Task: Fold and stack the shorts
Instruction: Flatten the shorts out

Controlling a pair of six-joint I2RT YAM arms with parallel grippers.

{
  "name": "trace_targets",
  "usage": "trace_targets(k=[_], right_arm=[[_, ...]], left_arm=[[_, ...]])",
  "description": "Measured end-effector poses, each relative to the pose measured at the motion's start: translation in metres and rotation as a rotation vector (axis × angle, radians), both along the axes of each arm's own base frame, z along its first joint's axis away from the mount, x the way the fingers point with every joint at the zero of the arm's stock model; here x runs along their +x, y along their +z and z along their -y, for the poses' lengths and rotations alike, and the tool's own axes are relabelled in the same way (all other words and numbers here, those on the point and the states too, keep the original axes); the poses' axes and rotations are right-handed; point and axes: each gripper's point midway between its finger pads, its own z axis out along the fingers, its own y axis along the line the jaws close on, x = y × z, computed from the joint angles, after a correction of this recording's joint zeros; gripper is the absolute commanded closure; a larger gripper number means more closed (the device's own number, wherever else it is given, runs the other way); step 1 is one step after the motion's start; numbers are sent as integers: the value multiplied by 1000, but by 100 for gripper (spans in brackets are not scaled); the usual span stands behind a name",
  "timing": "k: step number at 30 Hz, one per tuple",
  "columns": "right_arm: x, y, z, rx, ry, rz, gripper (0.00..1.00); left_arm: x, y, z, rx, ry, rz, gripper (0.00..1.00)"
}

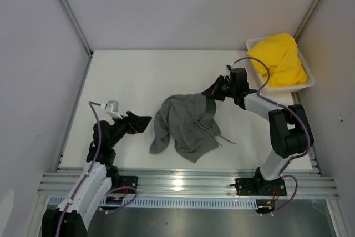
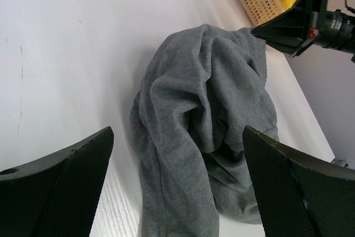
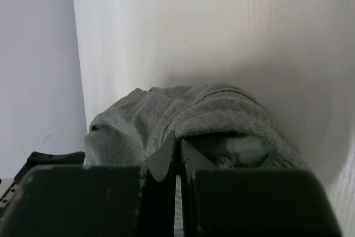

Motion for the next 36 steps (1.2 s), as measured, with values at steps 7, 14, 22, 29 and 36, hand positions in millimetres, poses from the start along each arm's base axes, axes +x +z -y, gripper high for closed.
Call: trace_targets(k=[7,14,22,29,36], right_arm=[[-9,51,37,-75,-29,125,100],[-37,115,98,-183,-164,358,100],[-68,109,108,-246,-140,440,100],[-71,105,107,-284,-90,461,100],[-73,106,108,-300,-76,481,100]], left_arm=[[0,0,0,0,-2,-1,1],[-3,0,6,8,-29,5,1],[-4,-9,23,25,-100,-17,1],[26,-26,41,36,-130,-166,1],[61,-36,54,-45,-99,-280,1]])
